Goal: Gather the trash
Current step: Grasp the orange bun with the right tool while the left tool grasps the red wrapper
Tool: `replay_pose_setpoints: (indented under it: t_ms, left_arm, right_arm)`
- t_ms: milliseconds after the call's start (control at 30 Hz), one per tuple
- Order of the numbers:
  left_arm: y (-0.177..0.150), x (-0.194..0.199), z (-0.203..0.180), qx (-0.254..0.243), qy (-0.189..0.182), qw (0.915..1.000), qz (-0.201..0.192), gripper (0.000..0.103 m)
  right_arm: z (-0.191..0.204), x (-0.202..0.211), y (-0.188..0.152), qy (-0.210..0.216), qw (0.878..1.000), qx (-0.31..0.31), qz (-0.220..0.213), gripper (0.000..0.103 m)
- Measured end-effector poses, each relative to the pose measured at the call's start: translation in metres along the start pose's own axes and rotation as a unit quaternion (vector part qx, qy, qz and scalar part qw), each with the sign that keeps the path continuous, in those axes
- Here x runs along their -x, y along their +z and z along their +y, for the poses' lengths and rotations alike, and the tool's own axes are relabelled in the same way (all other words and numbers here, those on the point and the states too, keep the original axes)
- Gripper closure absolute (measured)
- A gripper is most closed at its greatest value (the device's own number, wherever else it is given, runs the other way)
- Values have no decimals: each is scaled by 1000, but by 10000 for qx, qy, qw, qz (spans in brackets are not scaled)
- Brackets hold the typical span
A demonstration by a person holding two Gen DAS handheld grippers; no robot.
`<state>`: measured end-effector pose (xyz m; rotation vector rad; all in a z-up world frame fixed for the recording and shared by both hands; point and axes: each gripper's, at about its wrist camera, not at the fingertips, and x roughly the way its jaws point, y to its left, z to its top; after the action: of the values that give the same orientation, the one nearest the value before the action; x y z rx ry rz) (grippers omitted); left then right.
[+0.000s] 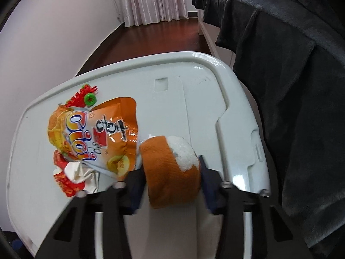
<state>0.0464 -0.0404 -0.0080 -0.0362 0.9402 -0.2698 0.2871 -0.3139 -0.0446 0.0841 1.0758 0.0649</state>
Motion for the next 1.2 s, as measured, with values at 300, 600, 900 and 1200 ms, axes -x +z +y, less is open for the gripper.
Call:
replay_pose_setpoints:
  t_ms: [300, 600, 900, 1200]
  left_arm:
    - [10, -4, -11, -5, -40, 10000, 54, 27]
    - [69, -51, -51, -342, -81, 9994, 46, 27]
    - [140, -101, -75, -1056, -408, 9936, 21, 27]
    - [163, -129, -70, -3163, -1253, 9394, 413, 27]
  right_arm:
    - [-5, 65, -39, 416, 9987, -247, -131, 68]
    - [15, 144, -108, 717, 9939, -130, -831, 67]
    - [-13, 133, -117, 753, 9927, -619, -708, 67]
    - [-24, 129, -115, 1097, 9873, -993, -582, 66]
